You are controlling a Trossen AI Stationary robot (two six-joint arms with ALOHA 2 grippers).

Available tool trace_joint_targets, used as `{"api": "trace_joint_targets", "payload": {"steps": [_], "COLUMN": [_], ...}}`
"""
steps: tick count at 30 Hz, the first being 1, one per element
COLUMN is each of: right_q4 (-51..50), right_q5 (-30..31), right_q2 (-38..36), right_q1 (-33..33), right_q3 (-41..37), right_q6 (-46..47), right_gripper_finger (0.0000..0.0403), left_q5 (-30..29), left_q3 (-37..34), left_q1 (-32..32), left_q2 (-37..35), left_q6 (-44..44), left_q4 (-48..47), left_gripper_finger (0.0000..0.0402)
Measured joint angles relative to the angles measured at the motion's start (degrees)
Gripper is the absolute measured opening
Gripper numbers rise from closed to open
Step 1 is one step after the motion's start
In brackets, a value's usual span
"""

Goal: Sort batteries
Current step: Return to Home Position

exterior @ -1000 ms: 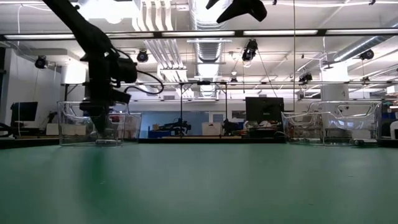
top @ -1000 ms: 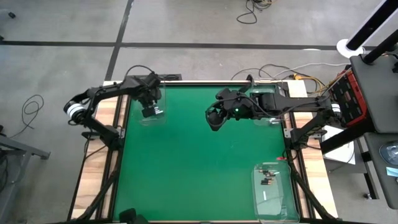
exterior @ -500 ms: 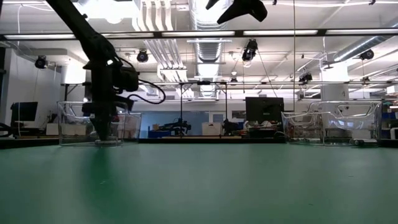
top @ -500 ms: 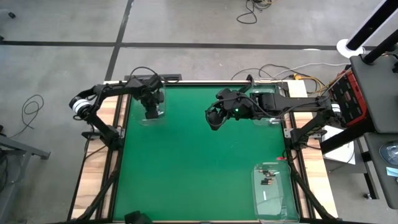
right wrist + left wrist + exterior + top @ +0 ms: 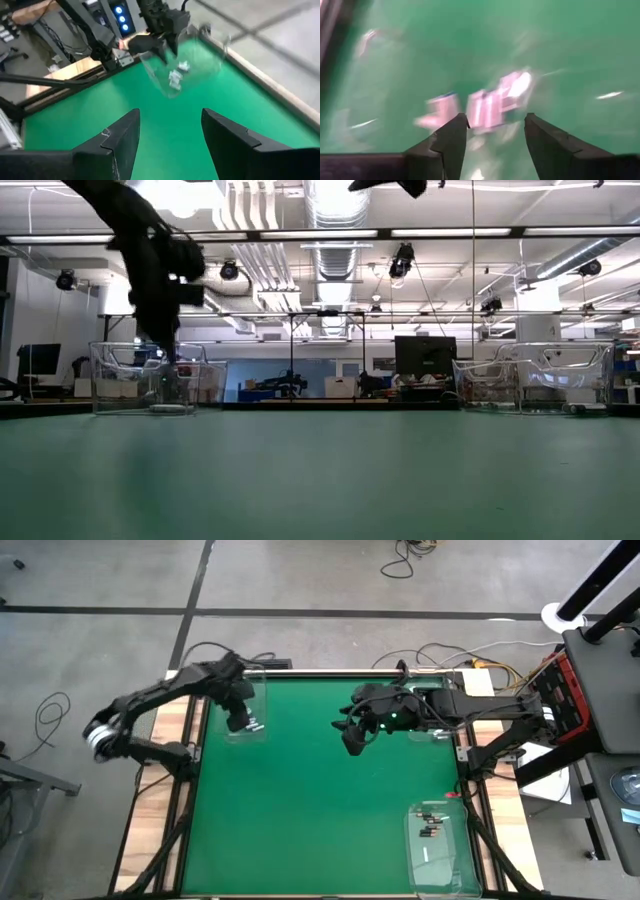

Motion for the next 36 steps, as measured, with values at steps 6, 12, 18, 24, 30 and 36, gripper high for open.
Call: {"api": "trace_joint_targets", "payload": {"steps": [6, 12, 18, 24, 30, 36], "right_q4": [5.08, 24.69, 29.46, 31.28, 26.1, 37.37], "right_q5": [1.19, -8.65, -10.26, -10.38, -8.38, -6.9], "right_q2": [0.92, 3.95, 4.73, 4.53, 2.4, -6.24], "right_q1": [1.01, 0.95, 0.17, -2.02, -3.66, -0.9], "right_q3": [-1.26, -2.62, -2.6, -2.99, -8.89, -21.3], "right_q6": [-9.77, -14.89, -35.83, -40.55, -42.86, -41.87], "right_gripper_finger": [0.0175, 0.0082, 0.0018, 0.002, 0.001, 0.0009], "left_q5": [27.69, 30.2, 24.29, 23.94, 21.86, 5.44], "left_q3": [-3.95, -8.51, -8.46, -5.29, -2.82, -4.82], "left_q1": [-1.45, -2.79, -2.78, -2.82, -6.01, -20.31], "left_q2": [-16.24, -29.47, -34.93, -35.06, -38.24, -46.01], "left_q6": [-15.0, -38.56, -51.69, -51.25, -43.19, -44.21], "left_q4": [4.49, 14.48, 19.51, 23.4, 27.36, 26.25], "left_gripper_finger": [0.0181, 0.018, 0.018, 0.018, 0.0181, 0.0181]}}
